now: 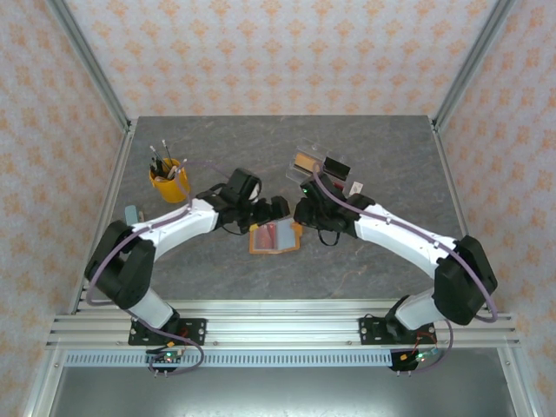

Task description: Take the credit cards out of the card holder

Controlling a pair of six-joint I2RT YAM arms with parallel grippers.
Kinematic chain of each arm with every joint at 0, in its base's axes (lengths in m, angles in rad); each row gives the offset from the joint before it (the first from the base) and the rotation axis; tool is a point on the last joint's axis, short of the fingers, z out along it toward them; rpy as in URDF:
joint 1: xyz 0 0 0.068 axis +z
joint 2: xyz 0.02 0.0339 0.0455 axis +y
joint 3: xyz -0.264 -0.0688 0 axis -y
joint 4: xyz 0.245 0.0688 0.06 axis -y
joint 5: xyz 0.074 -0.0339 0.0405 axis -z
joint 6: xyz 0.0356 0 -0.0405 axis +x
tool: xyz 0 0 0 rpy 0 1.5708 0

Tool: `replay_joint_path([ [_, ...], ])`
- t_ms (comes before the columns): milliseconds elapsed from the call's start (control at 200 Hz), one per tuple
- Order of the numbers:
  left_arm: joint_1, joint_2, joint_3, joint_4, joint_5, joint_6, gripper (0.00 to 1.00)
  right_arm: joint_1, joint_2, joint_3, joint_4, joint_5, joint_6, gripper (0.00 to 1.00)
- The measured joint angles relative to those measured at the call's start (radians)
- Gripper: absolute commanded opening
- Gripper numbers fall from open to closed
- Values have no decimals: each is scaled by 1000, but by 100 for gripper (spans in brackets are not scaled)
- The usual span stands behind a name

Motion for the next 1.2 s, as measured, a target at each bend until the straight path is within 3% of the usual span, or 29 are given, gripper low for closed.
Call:
replay_joint_path([
  [275,132,-77,-101,-46,-30,16,98,85,230,158,-19,3,-6,29],
  [475,198,-77,-145,-61,-26,26,90,102,424,268,-66,-1,-13,40],
  [721,221,-77,-158,-63,9,44,66,117,541,333,-146,18,-30,47],
  [891,221,-77,-174,-47,60,46,56,117,557,350,-162,14,-37,46],
  [1101,221,-77,-206,-19,134,45,46,117,560,350,-162,14,-41,32],
  [1196,219,-77,-210,-8,163,43,43,115,560,343,-148,10,-43,31],
])
